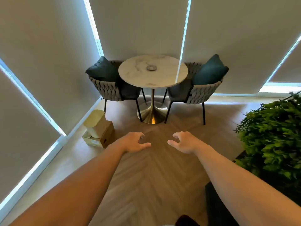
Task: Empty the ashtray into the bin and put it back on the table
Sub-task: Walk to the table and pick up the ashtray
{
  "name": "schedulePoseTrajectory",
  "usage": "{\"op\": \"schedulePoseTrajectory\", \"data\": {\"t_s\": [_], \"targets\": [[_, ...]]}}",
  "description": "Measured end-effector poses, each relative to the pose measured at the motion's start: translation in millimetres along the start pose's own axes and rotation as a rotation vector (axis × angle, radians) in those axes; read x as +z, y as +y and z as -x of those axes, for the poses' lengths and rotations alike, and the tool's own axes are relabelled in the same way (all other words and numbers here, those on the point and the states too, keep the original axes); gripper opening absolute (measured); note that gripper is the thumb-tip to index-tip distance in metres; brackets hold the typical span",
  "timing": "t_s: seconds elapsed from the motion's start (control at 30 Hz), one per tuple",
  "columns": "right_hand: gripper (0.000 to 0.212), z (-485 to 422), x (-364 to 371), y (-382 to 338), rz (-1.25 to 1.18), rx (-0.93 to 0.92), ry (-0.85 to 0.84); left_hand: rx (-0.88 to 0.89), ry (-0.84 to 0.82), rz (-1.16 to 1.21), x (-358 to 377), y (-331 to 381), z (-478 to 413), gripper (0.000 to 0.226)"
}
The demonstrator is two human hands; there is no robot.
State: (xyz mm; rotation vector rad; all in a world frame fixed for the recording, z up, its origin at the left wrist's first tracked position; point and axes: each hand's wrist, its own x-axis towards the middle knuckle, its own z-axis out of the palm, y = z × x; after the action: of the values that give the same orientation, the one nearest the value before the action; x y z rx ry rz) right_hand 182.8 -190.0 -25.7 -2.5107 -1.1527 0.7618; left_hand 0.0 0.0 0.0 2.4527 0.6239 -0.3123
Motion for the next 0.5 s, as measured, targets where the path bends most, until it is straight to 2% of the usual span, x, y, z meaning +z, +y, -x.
{"op": "schedulePoseTrajectory", "data": {"t_s": [0.23,0.5], "targets": [[0.074,-28.9,20.8,14.0,-0.006,0.063,-0.093,-0.075,-0.081,-0.011,17.6,-16.6,-29.4,0.073],[0.082,-90.6,31.6,42.8,-0.031,0.101,-0.244,-0.142,-0.202,-0.012,32.2,-33.4,-92.1,0.071]]}}
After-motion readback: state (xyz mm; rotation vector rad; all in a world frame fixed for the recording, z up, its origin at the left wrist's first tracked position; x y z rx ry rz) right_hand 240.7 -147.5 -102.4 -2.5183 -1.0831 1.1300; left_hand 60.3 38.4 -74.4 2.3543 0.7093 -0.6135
